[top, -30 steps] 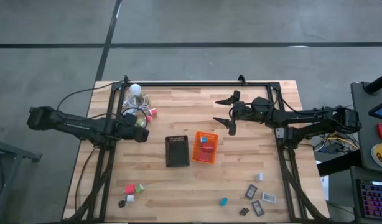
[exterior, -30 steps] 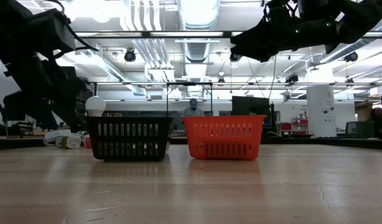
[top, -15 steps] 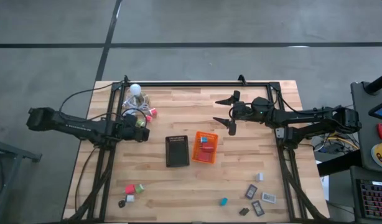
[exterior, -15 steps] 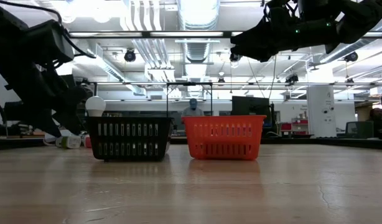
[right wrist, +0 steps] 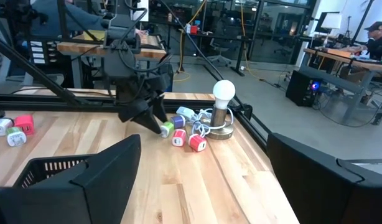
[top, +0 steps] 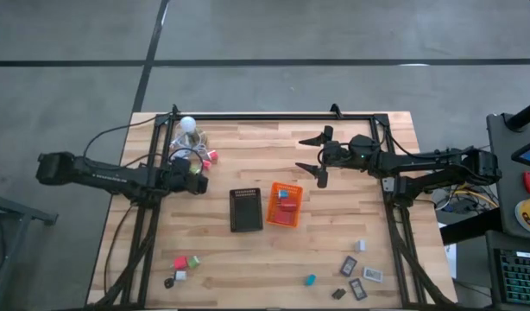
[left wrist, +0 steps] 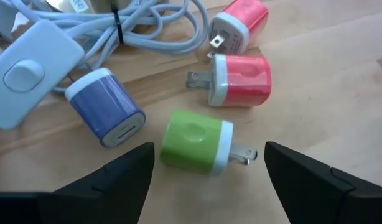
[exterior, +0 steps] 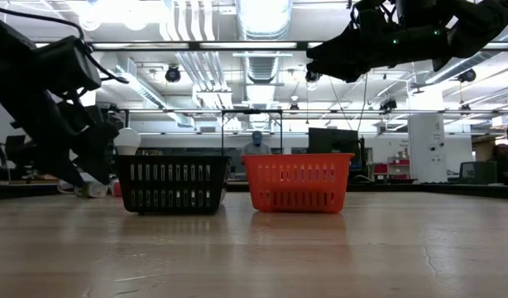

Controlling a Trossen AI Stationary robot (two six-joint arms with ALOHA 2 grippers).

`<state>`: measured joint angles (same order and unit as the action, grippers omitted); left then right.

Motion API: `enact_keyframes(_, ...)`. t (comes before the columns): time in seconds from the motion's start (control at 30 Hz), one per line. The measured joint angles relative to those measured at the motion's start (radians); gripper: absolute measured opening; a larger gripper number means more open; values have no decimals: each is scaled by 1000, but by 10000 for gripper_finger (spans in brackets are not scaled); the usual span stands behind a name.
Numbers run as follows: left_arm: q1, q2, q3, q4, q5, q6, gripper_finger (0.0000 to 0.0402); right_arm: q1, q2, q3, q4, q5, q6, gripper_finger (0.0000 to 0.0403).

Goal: Pick & Place Office items
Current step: Put the top green charger adapter into the orange bin

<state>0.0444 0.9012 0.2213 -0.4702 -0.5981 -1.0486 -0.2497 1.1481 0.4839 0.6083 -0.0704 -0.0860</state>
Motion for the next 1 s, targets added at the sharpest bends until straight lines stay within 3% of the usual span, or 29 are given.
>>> enact_keyframes(0.23, 35, 0, 0, 23, 16, 42, 308, 0, 0, 0, 0, 0, 0, 349)
enact_keyframes(0.6, 48, 0, -44, 79, 35, 47, 272, 1, 0, 0, 0, 0, 0, 344)
enact_keyframes(1.0, 48, 0, -45, 104, 42, 73, 269, 1, 0, 0, 0, 0, 0, 343)
